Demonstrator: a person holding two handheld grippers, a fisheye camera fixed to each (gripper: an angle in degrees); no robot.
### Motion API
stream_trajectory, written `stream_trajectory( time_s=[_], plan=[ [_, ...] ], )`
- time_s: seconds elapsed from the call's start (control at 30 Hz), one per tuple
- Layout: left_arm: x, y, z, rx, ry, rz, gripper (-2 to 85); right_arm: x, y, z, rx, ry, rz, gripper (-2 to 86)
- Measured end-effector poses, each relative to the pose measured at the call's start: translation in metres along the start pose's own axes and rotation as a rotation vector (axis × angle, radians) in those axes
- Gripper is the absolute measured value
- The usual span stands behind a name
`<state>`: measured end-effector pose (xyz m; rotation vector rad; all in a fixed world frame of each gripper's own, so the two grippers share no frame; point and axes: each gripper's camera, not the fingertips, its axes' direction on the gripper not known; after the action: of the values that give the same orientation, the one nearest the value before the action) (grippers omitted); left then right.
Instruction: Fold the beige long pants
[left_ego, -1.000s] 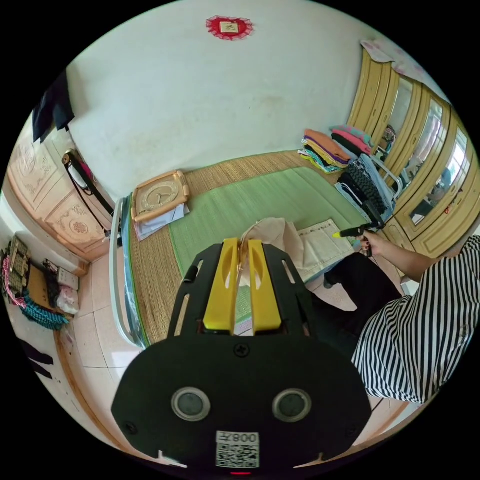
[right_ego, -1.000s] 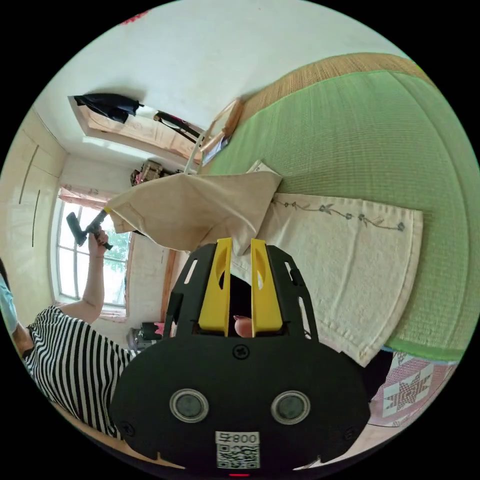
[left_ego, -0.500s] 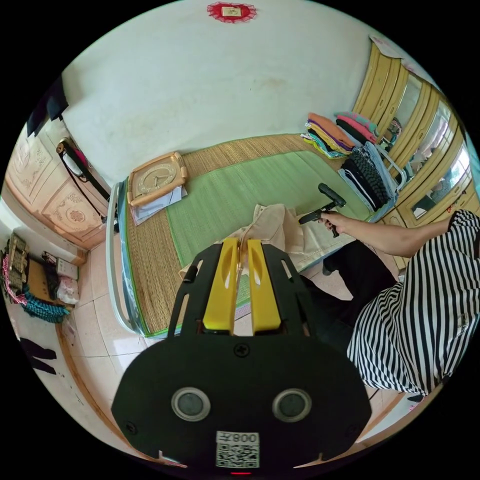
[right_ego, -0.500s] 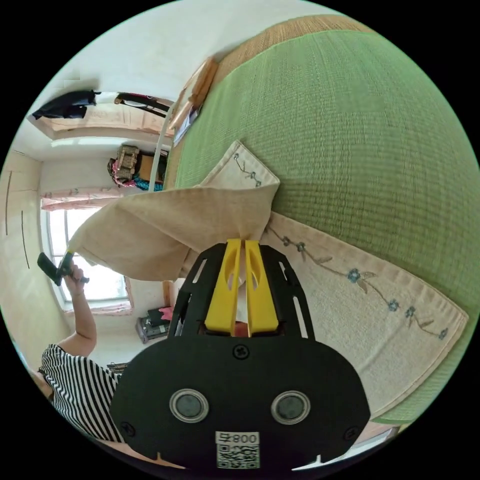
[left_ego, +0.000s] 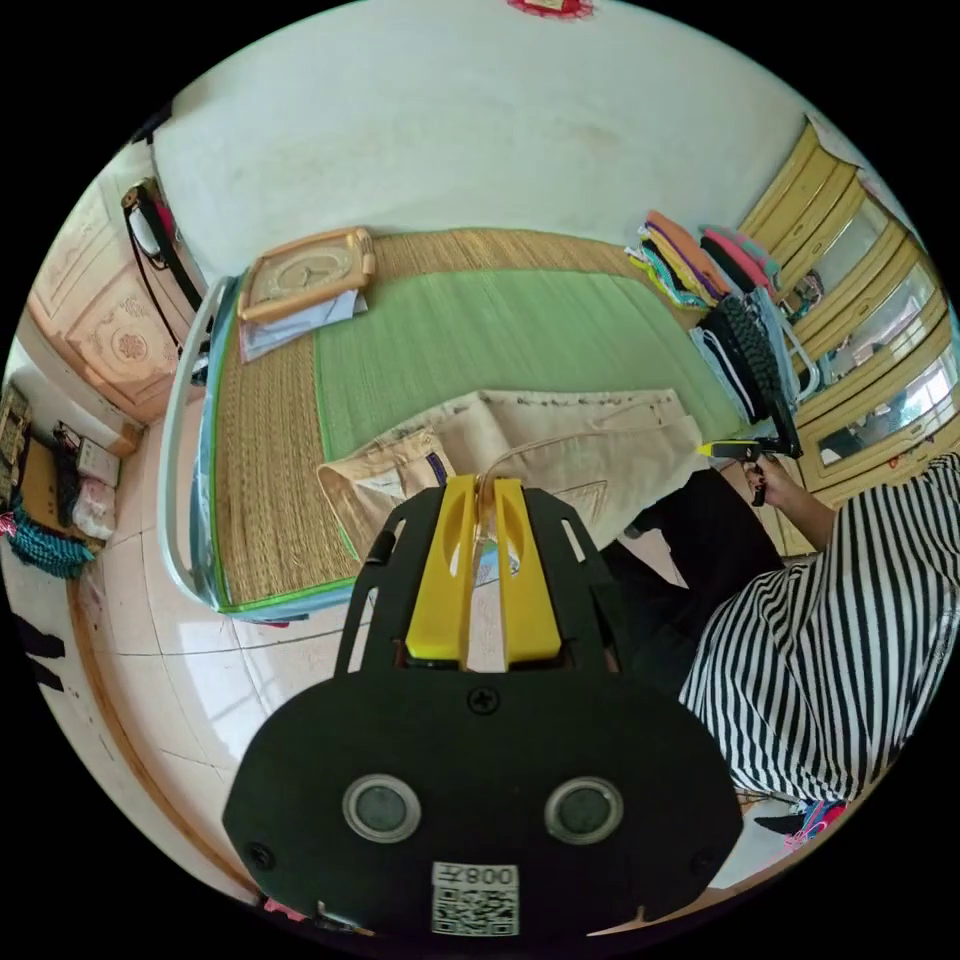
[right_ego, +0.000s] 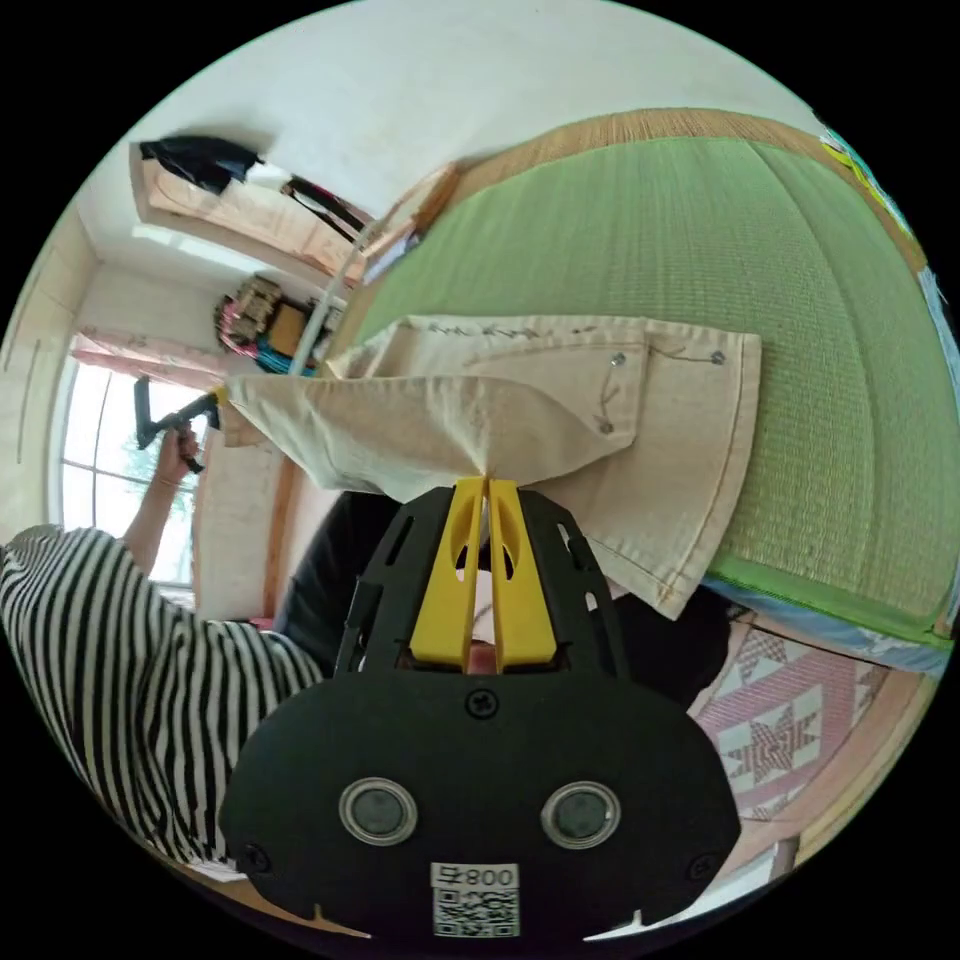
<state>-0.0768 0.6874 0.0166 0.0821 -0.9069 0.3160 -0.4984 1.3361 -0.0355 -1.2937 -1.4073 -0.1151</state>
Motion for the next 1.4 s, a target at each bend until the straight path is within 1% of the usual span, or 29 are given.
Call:
stream_trajectory(
  time_s=[0.03,0.2,0.3,0.4,0.47,0.73,0.83,0.9,0.93,1.0,1.07,1.13,1.2,1.27,1.3,1.33,1.37,1.4],
  plan=[
    [-0.002,-0.008,0.012,-0.021,0.004,-0.006,2.1,-0.002,-0.004,0.015,-0.030,0.062,0.020,0.4],
    [-0.026,-0.050,0.057,-0.029,0.012,-0.116,2.4,-0.002,-0.022,0.058,-0.121,0.194,0.021,0.4],
    [-0.046,-0.083,0.091,-0.052,0.003,-0.188,2.5,0.002,-0.024,0.056,-0.077,0.180,0.045,0.3],
    [-0.065,-0.122,0.125,-0.079,0.021,-0.255,2.5,-0.005,-0.035,0.054,-0.061,0.247,0.005,0.3],
    [-0.078,-0.161,0.142,-0.077,-0.014,-0.268,2.4,-0.004,-0.055,0.050,-0.046,0.298,-0.008,0.2],
    [-0.121,-0.310,0.152,0.097,0.023,-0.331,2.4,0.040,-0.141,0.017,0.028,0.336,0.055,0.3],
    [-0.124,-0.362,0.143,0.165,0.065,-0.278,2.5,0.063,-0.165,-0.011,0.068,0.343,0.120,0.3],
    [-0.119,-0.386,0.133,0.198,0.073,-0.203,2.5,0.070,-0.167,-0.040,0.133,0.306,0.141,0.3],
    [-0.115,-0.395,0.124,0.224,0.073,-0.155,2.6,0.067,-0.162,-0.067,0.201,0.289,0.122,0.3],
    [-0.112,-0.397,0.109,0.272,0.109,-0.087,2.6,0.054,-0.141,-0.111,0.310,0.243,0.080,0.3],
    [-0.111,-0.381,0.089,0.324,0.144,-0.019,2.8,0.035,-0.086,-0.165,0.439,0.159,0.020,0.3],
    [-0.111,-0.356,0.080,0.345,0.159,0.012,3.1,0.022,-0.034,-0.188,0.481,0.076,-0.012,0.3],
    [-0.113,-0.328,0.085,0.311,0.205,0.008,3.5,0.012,0.024,-0.188,0.448,0.047,-0.006,0.3],
    [-0.115,-0.287,0.112,0.187,0.218,-0.070,4.3,0.013,0.105,-0.159,0.312,0.022,0.078,0.2],
    [-0.115,-0.277,0.122,0.140,0.212,-0.089,4.1,0.018,0.125,-0.150,0.277,0.022,0.116,0.1],
    [-0.117,-0.257,0.141,0.034,0.184,-0.150,3.8,0.031,0.168,-0.133,0.224,0.045,0.236,0.1],
    [-0.123,-0.236,0.158,-0.026,0.194,-0.258,3.0,0.047,0.208,-0.124,0.187,0.049,0.341,0.1],
    [-0.126,-0.226,0.165,-0.049,0.224,-0.293,2.7,0.055,0.227,-0.122,0.174,0.044,0.387,0.1]
  ],
)
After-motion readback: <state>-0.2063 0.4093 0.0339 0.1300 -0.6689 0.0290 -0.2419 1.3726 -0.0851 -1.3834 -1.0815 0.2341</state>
